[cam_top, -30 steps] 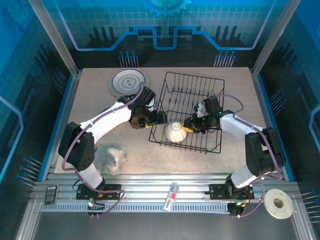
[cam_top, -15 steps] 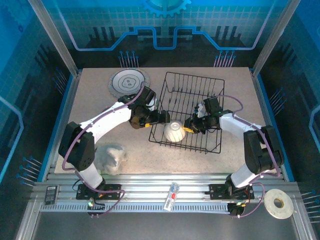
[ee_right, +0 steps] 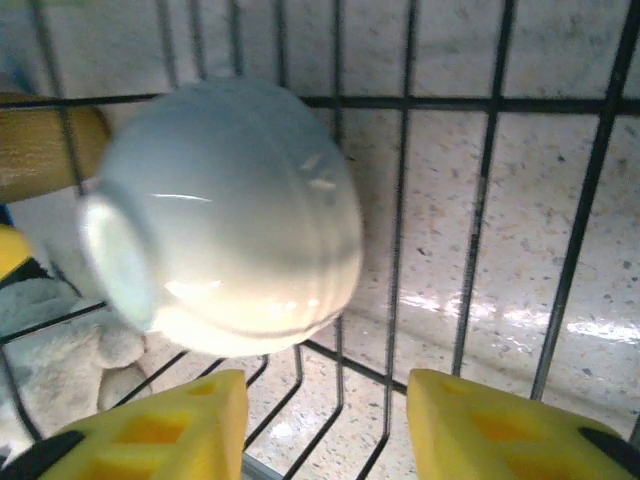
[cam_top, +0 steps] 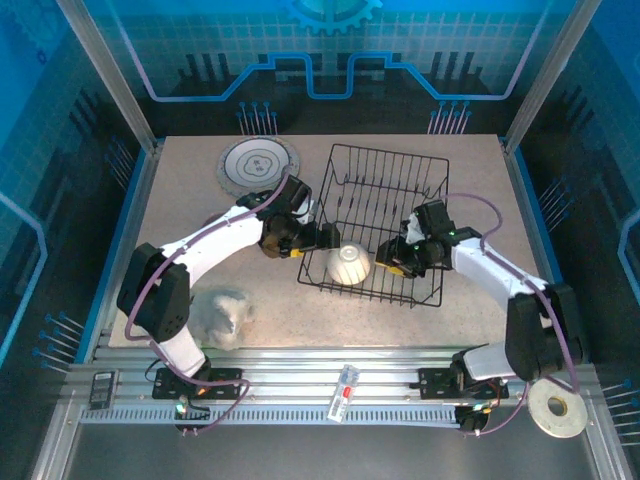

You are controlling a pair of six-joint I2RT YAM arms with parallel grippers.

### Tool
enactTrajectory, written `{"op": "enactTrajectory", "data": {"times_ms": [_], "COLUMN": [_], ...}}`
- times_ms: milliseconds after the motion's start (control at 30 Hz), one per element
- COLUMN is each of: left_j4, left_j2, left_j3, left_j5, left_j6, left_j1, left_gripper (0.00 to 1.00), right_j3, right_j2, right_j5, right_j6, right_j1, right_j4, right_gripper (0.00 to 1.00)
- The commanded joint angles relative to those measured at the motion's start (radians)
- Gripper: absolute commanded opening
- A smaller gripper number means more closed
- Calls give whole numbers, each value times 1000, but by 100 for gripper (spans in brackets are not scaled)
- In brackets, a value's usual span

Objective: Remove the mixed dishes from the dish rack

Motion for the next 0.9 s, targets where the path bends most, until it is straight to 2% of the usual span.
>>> {"op": "enactTrajectory", "data": {"times_ms": [0, 267, 500, 633, 867], "left_j4": [14, 17, 20, 22, 2], "left_j2": [-24, -13, -18, -23, -35], "left_j3": [-15, -14, -22, -30, -9], "left_j5": [39, 48, 47, 47, 29], "left_j6": [5, -5, -11, -14, -8], "left_j1": [-6, -5, -6, -5, -1], "left_gripper": [94, 87, 85, 85, 85], "right_j3": [29, 125, 180, 217, 194], "right_j2": [-44, 52, 148, 201, 245], "right_j5": [15, 54, 76, 89, 103], "right_j6": [-37, -65, -95, -110, -108], "right_j1": [26, 104, 133, 148, 150], "right_j4": [-36, -55, -69, -83, -70], "right_gripper": [57, 68, 81, 85, 83]}}
